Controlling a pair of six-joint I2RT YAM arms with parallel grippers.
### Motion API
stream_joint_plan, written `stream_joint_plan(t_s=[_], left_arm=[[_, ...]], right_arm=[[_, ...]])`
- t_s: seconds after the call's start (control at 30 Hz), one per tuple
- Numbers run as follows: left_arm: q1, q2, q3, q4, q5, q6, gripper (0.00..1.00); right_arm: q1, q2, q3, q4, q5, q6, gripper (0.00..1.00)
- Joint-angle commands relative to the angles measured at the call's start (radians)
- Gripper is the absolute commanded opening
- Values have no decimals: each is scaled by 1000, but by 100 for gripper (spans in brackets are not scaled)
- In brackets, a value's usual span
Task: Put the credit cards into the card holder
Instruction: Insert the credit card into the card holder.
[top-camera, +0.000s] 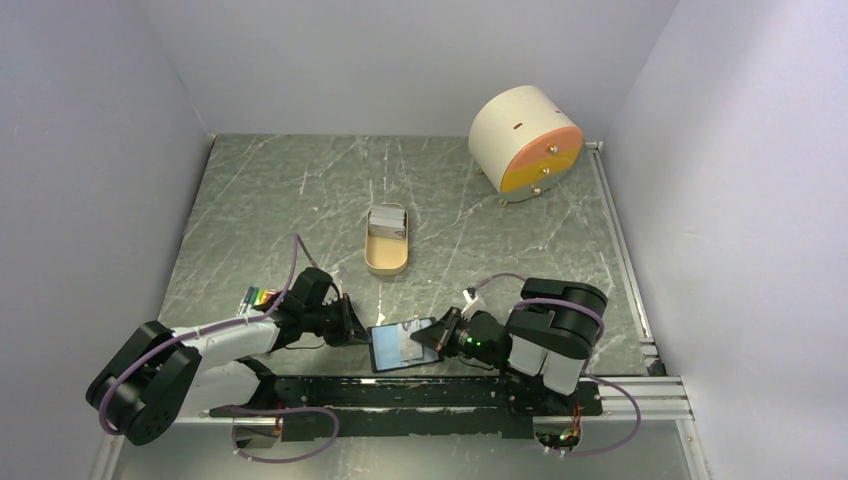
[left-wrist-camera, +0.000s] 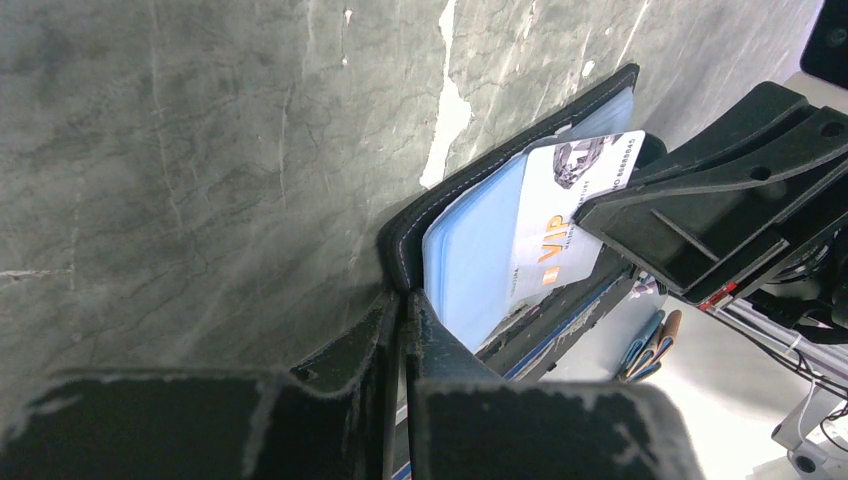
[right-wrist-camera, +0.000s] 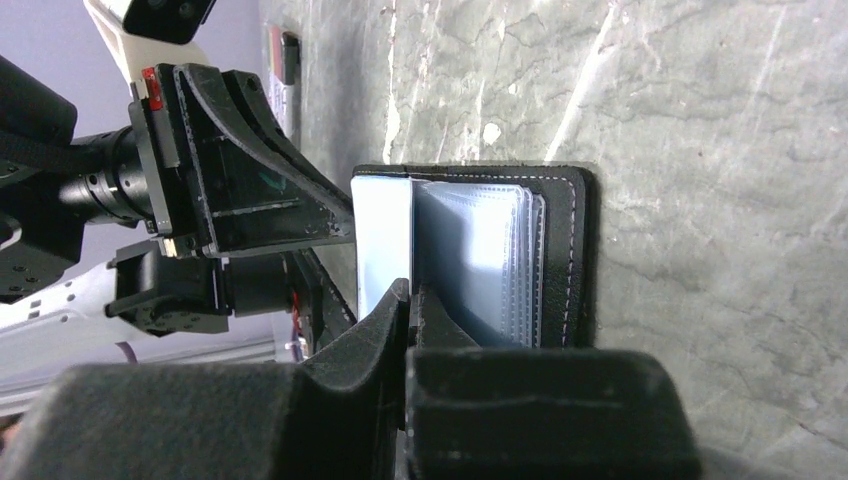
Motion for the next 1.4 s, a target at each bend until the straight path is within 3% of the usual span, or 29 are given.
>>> stream_joint_plan(t_s=[0.0,0.43,0.77,1.03,1.37], left_arm=[[-5,7,3,4,7,3,9],[-6,15,2,14,9,-2,9],[-7,16,1,17,11,-5,9],[-10,13,6,15,16,-5,9],[-10,0,2,17,16,-4,9]], right_arm=[[6,63,-29,95,-21,23,3],[7,138,-41,168,-62,39,5],[6,171,-12,166,-82,46,14],[6,-31,58,-254,-66,-20,34],[7,-219,241,-808,-16,-169,36]])
